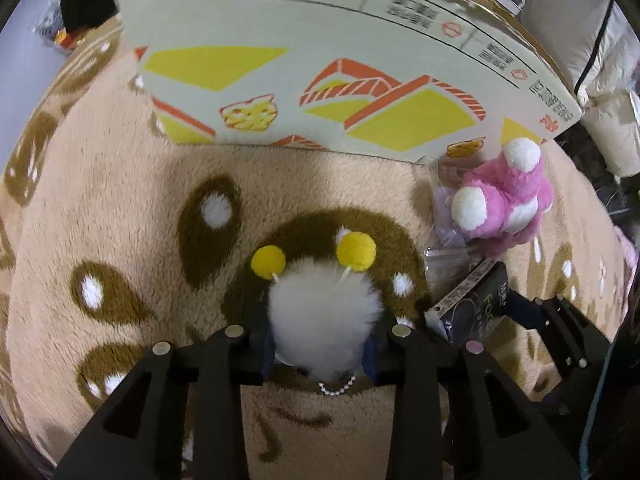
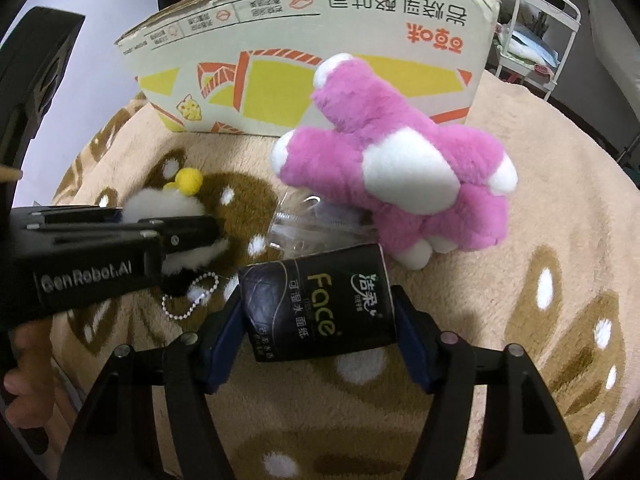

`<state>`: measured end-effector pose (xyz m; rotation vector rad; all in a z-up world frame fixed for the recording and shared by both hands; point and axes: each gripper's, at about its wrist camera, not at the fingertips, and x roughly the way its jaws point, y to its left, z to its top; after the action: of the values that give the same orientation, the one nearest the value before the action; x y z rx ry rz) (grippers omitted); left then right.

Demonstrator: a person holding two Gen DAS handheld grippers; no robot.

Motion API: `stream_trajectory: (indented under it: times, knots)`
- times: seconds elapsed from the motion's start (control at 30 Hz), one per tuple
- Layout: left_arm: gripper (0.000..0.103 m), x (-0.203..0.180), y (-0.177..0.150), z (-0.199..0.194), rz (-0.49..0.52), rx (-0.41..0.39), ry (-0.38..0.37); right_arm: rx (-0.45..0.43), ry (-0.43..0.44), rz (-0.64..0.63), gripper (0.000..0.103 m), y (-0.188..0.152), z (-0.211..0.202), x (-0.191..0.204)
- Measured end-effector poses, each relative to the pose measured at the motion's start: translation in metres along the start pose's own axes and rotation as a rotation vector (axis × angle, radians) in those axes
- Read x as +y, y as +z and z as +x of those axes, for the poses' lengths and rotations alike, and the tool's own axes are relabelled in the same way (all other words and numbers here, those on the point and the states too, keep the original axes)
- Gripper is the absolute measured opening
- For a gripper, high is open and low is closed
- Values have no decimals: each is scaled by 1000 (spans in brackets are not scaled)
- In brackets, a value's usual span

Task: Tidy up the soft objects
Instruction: 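Grasp the white fluffy plush with the left tool while the right tool grasps the black Face pack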

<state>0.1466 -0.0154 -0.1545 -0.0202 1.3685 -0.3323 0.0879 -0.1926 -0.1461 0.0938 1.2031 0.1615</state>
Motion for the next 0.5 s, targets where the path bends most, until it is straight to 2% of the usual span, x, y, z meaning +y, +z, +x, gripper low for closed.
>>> stream_trajectory:
  times: [0.1, 0.2, 0.27, 0.5]
  knots:
    - [31, 10, -3, -2, -20, 6, -27, 2, -8, -7, 72, -2, -1, 4]
    - [24, 16, -7, -6, -17, 5, -20, -4, 0, -13, 72, -3, -3, 5]
    - [23, 21, -13, -12, -15, -9, -17, -16, -6, -25, 72, -3, -6, 6]
    - [23, 23, -24, -34, -1, -69, 53, -45, 14, -16, 72, -2, -18, 5]
